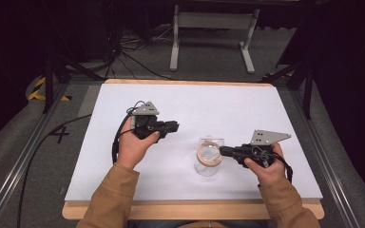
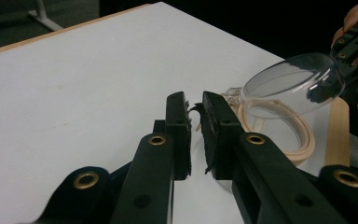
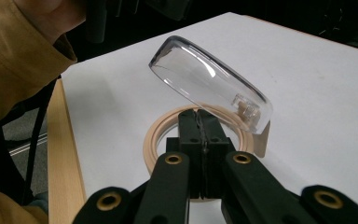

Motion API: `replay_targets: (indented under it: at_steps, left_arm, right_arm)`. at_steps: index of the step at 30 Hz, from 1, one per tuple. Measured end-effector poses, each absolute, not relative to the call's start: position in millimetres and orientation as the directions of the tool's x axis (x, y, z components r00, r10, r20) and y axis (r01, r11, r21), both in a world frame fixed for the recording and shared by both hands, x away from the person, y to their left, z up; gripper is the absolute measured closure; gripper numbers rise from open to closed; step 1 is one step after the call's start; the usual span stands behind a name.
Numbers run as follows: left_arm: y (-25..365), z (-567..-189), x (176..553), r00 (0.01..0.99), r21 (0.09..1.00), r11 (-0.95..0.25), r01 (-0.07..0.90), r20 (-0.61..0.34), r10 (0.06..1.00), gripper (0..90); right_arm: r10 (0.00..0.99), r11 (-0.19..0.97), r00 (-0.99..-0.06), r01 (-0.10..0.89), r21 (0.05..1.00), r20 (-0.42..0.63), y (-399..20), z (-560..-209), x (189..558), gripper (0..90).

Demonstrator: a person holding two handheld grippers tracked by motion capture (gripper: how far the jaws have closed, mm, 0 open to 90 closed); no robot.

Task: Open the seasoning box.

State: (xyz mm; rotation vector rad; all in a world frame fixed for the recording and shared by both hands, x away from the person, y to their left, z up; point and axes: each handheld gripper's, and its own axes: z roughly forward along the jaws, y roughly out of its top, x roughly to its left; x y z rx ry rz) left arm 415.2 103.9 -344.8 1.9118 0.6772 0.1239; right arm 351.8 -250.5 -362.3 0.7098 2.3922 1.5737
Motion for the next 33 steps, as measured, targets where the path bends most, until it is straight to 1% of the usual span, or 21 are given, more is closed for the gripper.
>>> replay_targets:
  at_steps: [9, 13, 19, 29, 33]
  left_arm:
    - [134, -346, 400, 0.796, 0.869, -0.263, 0.42, -0.213, 0.567, 78.9]
    - [142, -346, 395, 0.785, 0.863, -0.26, 0.432, -0.218, 0.581, 76.5]
    - [152, -348, 391, 0.771, 0.859, -0.256, 0.443, -0.219, 0.598, 76.2]
    - [152, -351, 392, 0.77, 0.851, -0.261, 0.456, -0.23, 0.595, 75.1]
    - [152, -352, 393, 0.767, 0.847, -0.263, 0.461, -0.232, 0.598, 74.9]
  right_arm:
    - [0.468, 0.318, -0.879, 0.262, 0.911, 0.089, -246, -356, 365, 90.0]
    - [0.465, 0.317, -0.881, 0.259, 0.912, 0.088, -246, -356, 369, 90.0]
    - [0.466, 0.317, -0.881, 0.259, 0.912, 0.088, -245, -356, 375, 90.0]
    - [0.51, 0.305, -0.856, 0.275, 0.912, 0.087, -251, -361, 382, 90.0]
    - [0.544, 0.297, -0.834, 0.289, 0.91, 0.087, -254, -363, 385, 90.0]
